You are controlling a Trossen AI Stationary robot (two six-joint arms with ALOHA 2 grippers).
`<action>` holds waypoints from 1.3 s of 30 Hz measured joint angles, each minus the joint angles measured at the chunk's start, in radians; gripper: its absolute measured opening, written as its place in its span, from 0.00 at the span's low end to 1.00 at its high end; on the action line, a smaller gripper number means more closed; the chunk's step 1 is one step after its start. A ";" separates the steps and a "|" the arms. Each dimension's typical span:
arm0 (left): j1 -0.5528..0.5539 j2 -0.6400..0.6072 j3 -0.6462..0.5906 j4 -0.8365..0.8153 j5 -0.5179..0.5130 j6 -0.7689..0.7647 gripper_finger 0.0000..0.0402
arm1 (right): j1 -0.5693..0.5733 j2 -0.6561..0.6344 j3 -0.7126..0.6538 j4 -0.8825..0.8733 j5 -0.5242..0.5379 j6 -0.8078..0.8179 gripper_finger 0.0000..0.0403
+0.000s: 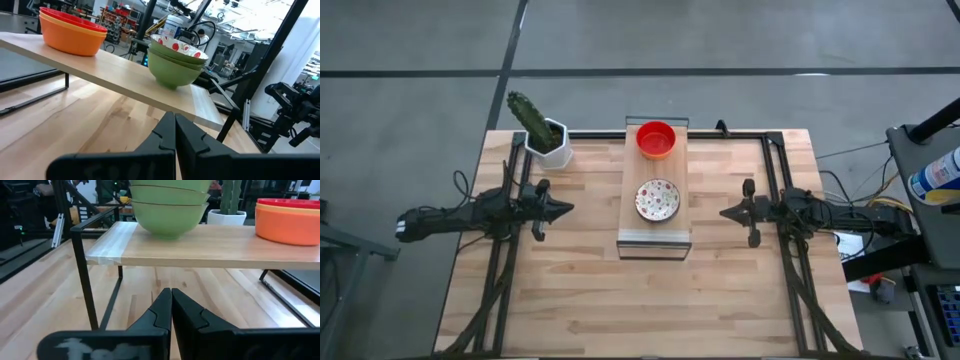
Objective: Pick & Place Mini bowls
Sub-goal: Return to Home Position
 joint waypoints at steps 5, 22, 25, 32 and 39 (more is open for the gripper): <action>0.000 0.000 0.000 -0.002 0.000 -0.001 0.00 | 0.000 0.000 0.000 0.000 0.000 -0.007 0.02; 0.000 0.000 0.000 -0.003 -0.001 -0.001 0.00 | 0.000 0.000 0.000 0.000 -0.002 -0.005 0.02; 0.000 0.000 -0.001 -0.003 -0.001 -0.001 0.00 | 0.000 0.000 0.000 0.000 -0.002 -0.002 0.02; 0.000 0.000 -0.001 -0.003 -0.002 -0.001 0.00 | 0.000 0.000 0.000 0.000 -0.002 -0.007 0.02; 0.000 0.000 -0.001 -0.003 -0.002 -0.001 0.00 | 0.000 0.000 0.000 0.000 -0.002 -0.005 0.02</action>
